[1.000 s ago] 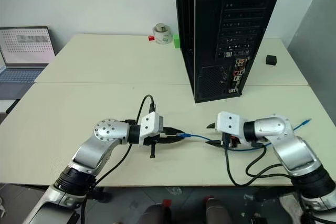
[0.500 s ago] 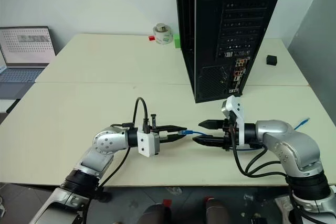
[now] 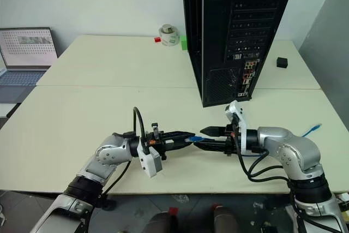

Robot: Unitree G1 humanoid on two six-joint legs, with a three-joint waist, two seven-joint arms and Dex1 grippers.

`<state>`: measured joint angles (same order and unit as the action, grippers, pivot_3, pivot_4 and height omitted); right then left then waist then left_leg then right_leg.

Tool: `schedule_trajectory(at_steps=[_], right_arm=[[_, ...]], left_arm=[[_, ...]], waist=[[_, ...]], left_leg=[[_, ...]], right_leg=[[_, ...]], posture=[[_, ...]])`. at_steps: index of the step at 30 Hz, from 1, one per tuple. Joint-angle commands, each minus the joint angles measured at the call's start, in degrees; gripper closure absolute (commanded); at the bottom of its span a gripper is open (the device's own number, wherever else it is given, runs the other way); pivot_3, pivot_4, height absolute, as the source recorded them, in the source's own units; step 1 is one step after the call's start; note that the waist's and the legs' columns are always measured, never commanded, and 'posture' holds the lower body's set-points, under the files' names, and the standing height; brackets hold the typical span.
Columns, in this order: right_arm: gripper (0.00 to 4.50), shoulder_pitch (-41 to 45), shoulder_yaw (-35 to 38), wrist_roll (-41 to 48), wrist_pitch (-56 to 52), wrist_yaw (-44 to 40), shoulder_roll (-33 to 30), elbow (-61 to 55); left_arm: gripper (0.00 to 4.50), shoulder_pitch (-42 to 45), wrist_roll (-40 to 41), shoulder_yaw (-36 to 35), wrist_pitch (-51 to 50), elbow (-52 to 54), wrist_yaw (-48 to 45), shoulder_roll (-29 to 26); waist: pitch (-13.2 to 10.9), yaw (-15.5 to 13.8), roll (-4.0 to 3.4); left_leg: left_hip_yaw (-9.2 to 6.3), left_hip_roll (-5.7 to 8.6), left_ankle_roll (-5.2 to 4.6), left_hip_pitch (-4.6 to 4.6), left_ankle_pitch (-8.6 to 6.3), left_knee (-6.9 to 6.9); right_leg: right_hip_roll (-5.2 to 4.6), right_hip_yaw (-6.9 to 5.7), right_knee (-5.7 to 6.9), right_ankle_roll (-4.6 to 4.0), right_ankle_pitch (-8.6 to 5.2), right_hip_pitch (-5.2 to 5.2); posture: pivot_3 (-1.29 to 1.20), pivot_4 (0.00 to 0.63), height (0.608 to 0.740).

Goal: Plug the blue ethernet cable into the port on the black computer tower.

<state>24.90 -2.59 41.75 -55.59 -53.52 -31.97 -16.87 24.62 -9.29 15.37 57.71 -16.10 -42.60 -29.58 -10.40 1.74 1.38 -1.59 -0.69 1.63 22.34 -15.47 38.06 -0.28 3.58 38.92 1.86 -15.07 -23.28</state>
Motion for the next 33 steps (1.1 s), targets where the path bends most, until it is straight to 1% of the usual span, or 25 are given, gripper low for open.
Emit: schedule_trajectory(at_steps=[1, 2, 4, 5, 11, 18, 20, 21, 22, 27, 29, 32, 33], right_arm=[[2.22, 1.3, 0.6, 1.8, -0.1, 0.1, 0.6, -0.4], [2.51, 1.4, 0.7, 2.1, -0.3, 0.2, 0.7, -0.4], [2.87, 1.6, 0.6, 2.1, -0.4, 0.1, 0.8, -0.2], [3.17, 1.7, 0.6, 2.1, -0.4, 0.1, 0.8, 0.0], [4.49, 1.9, 0.3, 2.1, -0.6, 0.3, 0.9, 0.3], [4.50, 2.3, 0.3, 2.6, -1.3, 0.4, 1.1, 1.0], [4.50, 2.6, 0.4, 2.8, -1.7, 0.4, 1.1, 1.5], [4.50, 2.7, 0.4, 2.8, -1.9, 0.3, 1.1, 1.7], [4.50, 2.8, 0.4, 2.9, -2.0, 0.3, 1.0, 1.8], [4.50, 2.5, 1.2, 2.8, -1.9, 0.3, -0.2, 1.7], [4.50, 1.7, 2.7, 2.3, -1.3, 0.9, -1.3, 1.2], [4.50, 0.0, 5.8, 1.5, 0.3, 2.6, -3.3, 0.0], [4.50, -0.6, 7.4, 0.7, 1.4, 3.9, -3.9, -0.3]], left_arm=[[4.20, 1.3, -0.8, -0.5, 1.8, 0.5, 2.5, -0.4], [4.20, 1.3, -1.1, -0.4, 2.0, 0.5, 2.9, -0.5], [4.20, 1.2, -1.6, -0.6, 2.1, 0.5, 3.8, -0.5], [4.20, 1.4, -2.1, -0.7, 2.3, 0.4, 4.3, -0.5], [4.20, 1.4, -4.3, -0.7, 2.4, 0.4, 7.1, -0.7], [4.20, 1.1, -5.6, 0.4, 2.6, 0.6, 8.4, -1.1], [3.50, 1.1, -4.6, 0.9, 2.6, 0.4, 8.2, -0.9], [3.49, 1.1, -3.6, 1.4, 2.0, 0.3, 7.5, -1.0], [3.20, 1.1, -2.8, 1.9, 1.6, 0.3, 6.9, -1.2], [2.31, 0.7, 0.4, 2.7, -1.6, 0.7, 5.2, -1.9], [1.99, -0.3, 4.0, 2.2, -7.2, 0.8, 3.6, -1.8], [1.39, -2.4, 9.6, 1.6, -20.4, 1.9, -0.1, -1.9], [1.12, -3.4, 12.8, 1.2, -27.2, 3.5, -1.3, -1.6]], waist=[[0.0, 0.0, 0.00], [0.0, 0.0, 0.00], [0.0, 0.0, 0.00], [0.0, 0.0, 0.00], [0.0, 0.0, 0.00], [0.0, 0.0, 0.00], [0.0, 0.0, 0.00], [0.0, 0.0, 0.00], [0.0, 0.0, 0.00], [0.0, 0.0, 0.00], [0.0, 0.0, 0.00], [0.0, 0.0, 0.00], [0.0, 0.1, 0.00]], left_leg=[[-0.01, 0.00, 0.00, 0.00, 0.00, 0.00], [-0.01, 0.00, 0.00, 0.00, 0.00, 0.00], [-0.01, 0.00, 0.00, 0.01, 0.00, 0.00], [-0.01, 0.00, 0.00, 0.01, 0.00, 0.00], [-0.01, -0.01, 0.00, 0.00, 0.00, 0.00], [-0.02, 0.00, 0.00, 0.01, 0.00, 0.00], [-0.01, 0.00, 0.00, 0.01, 0.00, 0.00], [-0.02, 0.00, 0.00, 0.01, 0.00, 0.00], [-0.02, 0.00, 0.00, 0.01, 0.00, 0.00], [-0.02, 0.00, 0.00, 0.01, 0.00, 0.00], [-0.02, -0.01, 0.00, 0.01, 0.00, 0.00], [-0.02, 0.00, 0.00, 0.02, 0.00, 0.00], [-0.02, 0.01, 0.00, 0.02, 0.00, 0.00]], right_leg=[[0.00, 0.00, 0.00, 0.00, 0.00, 0.00], [0.00, -0.01, 0.00, 0.00, 0.00, 0.00], [0.00, -0.01, 0.00, 0.00, 0.00, 0.00], [0.00, -0.01, 0.00, 0.00, 0.00, 0.00], [0.00, -0.01, 0.00, 0.00, 0.00, 0.00], [0.00, -0.02, 0.00, 0.00, 0.00, 0.00], [0.00, -0.02, 0.00, 0.00, 0.00, 0.00], [0.00, -0.02, 0.00, 0.00, 0.00, 0.00], [0.00, -0.02, 0.00, 0.00, 0.00, 0.00], [0.00, -0.02, 0.00, 0.00, 0.00, 0.00], [0.00, -0.02, 0.00, 0.00, 0.00, 0.00], [0.00, -0.03, 0.00, 0.00, 0.00, 0.00], [-0.01, -0.03, -0.01, 0.00, 0.00, 0.00]], posture=[[0.00, 0.150, 0.740], [0.00, 0.150, 0.740], [0.00, 0.150, 0.740], [0.00, 0.150, 0.740], [0.00, 0.150, 0.740], [0.00, 0.150, 0.740], [0.00, 0.150, 0.740], [0.00, 0.150, 0.740], [0.00, 0.150, 0.740], [0.00, 0.150, 0.740], [0.00, 0.150, 0.740], [0.00, 0.150, 0.740], [0.00, 0.150, 0.740]])
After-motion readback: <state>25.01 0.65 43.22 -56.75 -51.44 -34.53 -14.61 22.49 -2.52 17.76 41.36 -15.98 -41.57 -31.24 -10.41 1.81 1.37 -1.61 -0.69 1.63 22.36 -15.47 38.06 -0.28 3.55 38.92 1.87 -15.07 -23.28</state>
